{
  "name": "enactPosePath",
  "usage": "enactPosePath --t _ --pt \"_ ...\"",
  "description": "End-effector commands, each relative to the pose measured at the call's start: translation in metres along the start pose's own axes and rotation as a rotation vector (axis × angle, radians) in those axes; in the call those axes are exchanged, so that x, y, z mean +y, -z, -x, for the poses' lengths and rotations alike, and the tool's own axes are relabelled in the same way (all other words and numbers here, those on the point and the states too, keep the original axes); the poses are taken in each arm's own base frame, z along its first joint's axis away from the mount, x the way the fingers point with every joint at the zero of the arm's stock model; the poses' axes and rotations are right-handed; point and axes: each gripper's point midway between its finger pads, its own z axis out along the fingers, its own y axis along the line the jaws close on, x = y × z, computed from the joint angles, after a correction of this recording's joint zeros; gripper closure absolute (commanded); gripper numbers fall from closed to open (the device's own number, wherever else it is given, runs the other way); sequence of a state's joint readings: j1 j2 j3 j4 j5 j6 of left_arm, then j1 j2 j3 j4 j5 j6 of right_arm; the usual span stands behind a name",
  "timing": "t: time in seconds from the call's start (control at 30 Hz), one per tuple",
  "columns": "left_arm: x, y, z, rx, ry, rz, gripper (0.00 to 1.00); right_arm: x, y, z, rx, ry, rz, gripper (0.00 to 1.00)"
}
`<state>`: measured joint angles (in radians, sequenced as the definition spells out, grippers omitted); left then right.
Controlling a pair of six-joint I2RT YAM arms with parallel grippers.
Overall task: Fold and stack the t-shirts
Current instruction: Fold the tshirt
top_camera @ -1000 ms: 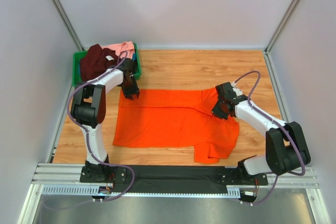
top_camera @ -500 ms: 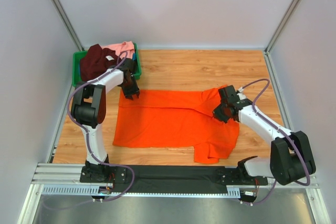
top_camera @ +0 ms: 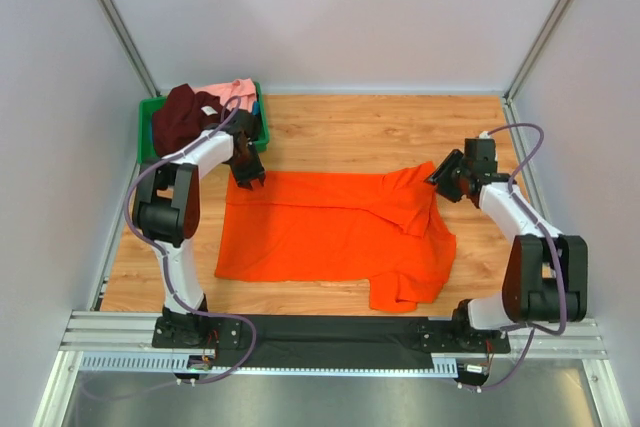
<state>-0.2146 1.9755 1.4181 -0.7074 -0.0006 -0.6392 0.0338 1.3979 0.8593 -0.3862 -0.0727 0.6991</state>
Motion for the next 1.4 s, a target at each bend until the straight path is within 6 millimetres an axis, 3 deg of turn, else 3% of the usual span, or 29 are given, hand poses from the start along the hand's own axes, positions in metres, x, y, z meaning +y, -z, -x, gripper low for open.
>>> enactPosePath --t 0.0,0.1,0.17,0.2,0.4,0.63,0.73,0.77,0.8,0.87,0.93,0.97,1.03,1.13,1.27,1.33,1.37 --pt "-0.014 0.020 0.014 -0.048 -0.024 -0.065 0.58 0.023 -0.008 0.044 -0.045 0.066 0.199 0.56" --pt "-0.012 0.009 0.014 -0.030 -0.031 -0.046 0.58 0.014 -0.027 0.063 -0.036 0.045 0.231 0.55" --pt "-0.010 0.003 0.011 -0.013 -0.037 -0.029 0.58 0.020 -0.032 0.077 -0.036 0.059 0.306 0.53" --pt "-0.007 -0.004 0.009 0.001 -0.037 -0.018 0.58 0.014 -0.046 0.074 -0.002 0.053 0.300 0.51" --pt "-0.004 -0.014 0.009 0.015 -0.035 0.006 0.58 0.014 -0.072 0.091 0.041 0.087 0.342 0.49" --pt "-0.002 -0.020 0.005 0.027 -0.021 0.016 0.58 -0.008 -0.102 0.083 0.100 0.054 0.314 0.55" --pt "-0.002 -0.020 0.004 0.032 -0.009 0.019 0.58 -0.016 -0.104 0.086 0.072 0.030 0.309 0.67" --pt "-0.001 -0.020 0.003 0.034 -0.006 0.020 0.58 -0.017 -0.102 0.089 0.056 0.025 0.310 0.74" --pt "0.000 -0.019 0.001 0.037 -0.001 0.023 0.58 -0.019 -0.101 0.091 0.046 0.011 0.309 0.88" --pt "0.007 -0.019 0.001 0.029 0.018 0.062 0.58 -0.034 -0.096 0.103 -0.021 -0.042 0.267 1.00" --pt "0.014 -0.019 0.000 0.023 0.045 0.095 0.58 -0.051 -0.091 0.113 -0.089 -0.095 0.222 1.00" --pt "0.017 -0.019 -0.001 0.022 0.052 0.106 0.57 -0.064 -0.087 0.106 -0.093 -0.170 0.206 1.00" --pt "0.021 -0.020 -0.002 0.013 0.076 0.121 0.57 -0.069 -0.078 0.112 -0.152 -0.185 0.180 1.00" --pt "0.019 -0.019 -0.002 0.011 0.100 0.103 0.57 -0.072 -0.074 0.103 -0.165 -0.219 0.174 1.00" --pt "0.007 -0.017 0.000 0.017 0.095 0.041 0.58 -0.051 -0.070 0.103 -0.148 -0.162 0.294 0.98" --pt "0.004 -0.017 0.001 0.020 0.092 0.031 0.58 -0.033 -0.067 0.106 -0.124 -0.113 0.369 0.91" --pt "0.004 -0.019 0.000 0.027 0.090 0.032 0.58 -0.029 -0.066 0.106 -0.114 -0.096 0.379 0.82"
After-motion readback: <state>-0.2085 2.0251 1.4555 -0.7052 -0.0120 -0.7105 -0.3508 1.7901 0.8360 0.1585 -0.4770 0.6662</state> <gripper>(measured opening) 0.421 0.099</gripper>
